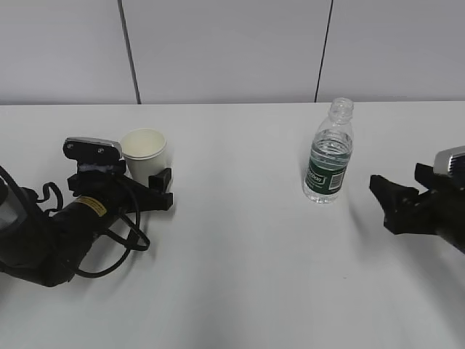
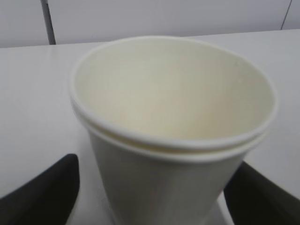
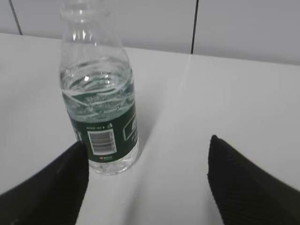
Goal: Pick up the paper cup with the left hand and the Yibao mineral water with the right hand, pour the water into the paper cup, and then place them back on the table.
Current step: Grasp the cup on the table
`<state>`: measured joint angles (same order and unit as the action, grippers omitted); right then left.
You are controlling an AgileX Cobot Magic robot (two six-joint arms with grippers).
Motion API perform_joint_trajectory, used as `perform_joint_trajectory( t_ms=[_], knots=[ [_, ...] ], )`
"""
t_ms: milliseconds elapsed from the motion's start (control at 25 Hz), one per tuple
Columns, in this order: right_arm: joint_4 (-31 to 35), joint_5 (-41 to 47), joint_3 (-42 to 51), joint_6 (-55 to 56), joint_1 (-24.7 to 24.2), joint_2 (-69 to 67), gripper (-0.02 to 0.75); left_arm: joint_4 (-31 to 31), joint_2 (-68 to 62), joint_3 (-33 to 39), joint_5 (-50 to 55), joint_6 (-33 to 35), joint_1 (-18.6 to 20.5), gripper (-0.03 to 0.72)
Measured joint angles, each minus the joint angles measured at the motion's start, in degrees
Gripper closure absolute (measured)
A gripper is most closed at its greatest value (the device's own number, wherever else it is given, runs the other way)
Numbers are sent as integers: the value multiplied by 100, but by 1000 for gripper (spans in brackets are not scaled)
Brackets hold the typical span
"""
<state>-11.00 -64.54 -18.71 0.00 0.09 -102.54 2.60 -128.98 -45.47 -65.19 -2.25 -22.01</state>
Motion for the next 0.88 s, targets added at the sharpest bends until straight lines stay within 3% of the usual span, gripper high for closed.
perform_joint_trajectory(
  t_ms=[440,880],
  knots=[
    [-982,-82,-307,95,0,-557,153,0,0,0,0,0,0,127],
    [-1178,-94,-469,520,0,-697,153,0,0,0,0,0,0,129]
  ],
)
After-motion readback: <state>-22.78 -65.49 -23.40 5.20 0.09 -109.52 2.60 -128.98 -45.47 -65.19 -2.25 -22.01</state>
